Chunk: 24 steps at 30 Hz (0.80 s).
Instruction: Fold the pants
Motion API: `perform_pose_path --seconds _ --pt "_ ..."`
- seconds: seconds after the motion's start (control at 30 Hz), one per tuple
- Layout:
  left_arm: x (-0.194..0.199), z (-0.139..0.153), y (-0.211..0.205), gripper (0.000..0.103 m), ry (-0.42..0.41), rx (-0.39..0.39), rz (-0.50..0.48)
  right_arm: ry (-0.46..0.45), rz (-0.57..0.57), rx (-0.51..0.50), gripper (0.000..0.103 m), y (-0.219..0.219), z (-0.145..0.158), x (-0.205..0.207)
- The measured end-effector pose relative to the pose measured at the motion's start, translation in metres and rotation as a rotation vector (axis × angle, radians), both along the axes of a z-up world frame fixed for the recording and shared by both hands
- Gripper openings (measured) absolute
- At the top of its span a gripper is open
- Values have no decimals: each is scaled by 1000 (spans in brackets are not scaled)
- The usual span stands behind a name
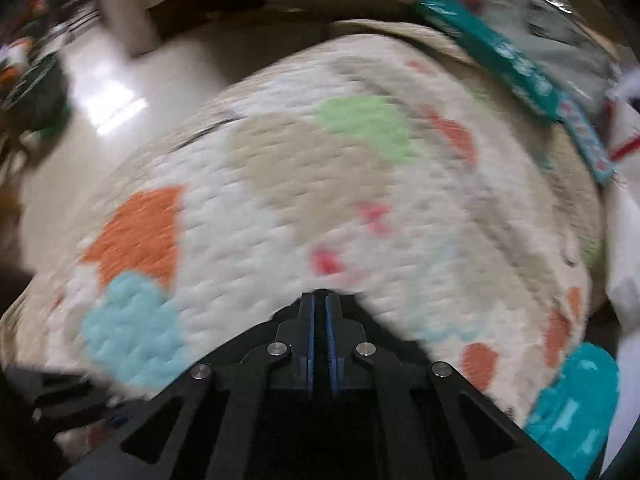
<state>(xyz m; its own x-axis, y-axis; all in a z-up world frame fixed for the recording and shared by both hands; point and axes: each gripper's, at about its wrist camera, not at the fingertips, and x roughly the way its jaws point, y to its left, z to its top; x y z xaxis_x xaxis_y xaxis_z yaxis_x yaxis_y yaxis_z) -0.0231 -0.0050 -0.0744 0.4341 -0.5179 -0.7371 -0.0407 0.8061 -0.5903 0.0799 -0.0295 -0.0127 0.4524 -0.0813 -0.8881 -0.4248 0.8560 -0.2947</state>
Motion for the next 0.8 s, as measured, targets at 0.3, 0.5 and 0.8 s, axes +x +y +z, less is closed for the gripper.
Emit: perform_pose_path --seconds 0.3,0.5,0.8 --pt "3 1 -3 20 2 -2 2 60 -182 295 22 -61 27 25" --pt "3 3 -4 20 -7 13 -2 103 -66 317 77 -27 19 4" --pt "4 3 -4 19 14 30 19 186 -10 205 14 30 -11 1"
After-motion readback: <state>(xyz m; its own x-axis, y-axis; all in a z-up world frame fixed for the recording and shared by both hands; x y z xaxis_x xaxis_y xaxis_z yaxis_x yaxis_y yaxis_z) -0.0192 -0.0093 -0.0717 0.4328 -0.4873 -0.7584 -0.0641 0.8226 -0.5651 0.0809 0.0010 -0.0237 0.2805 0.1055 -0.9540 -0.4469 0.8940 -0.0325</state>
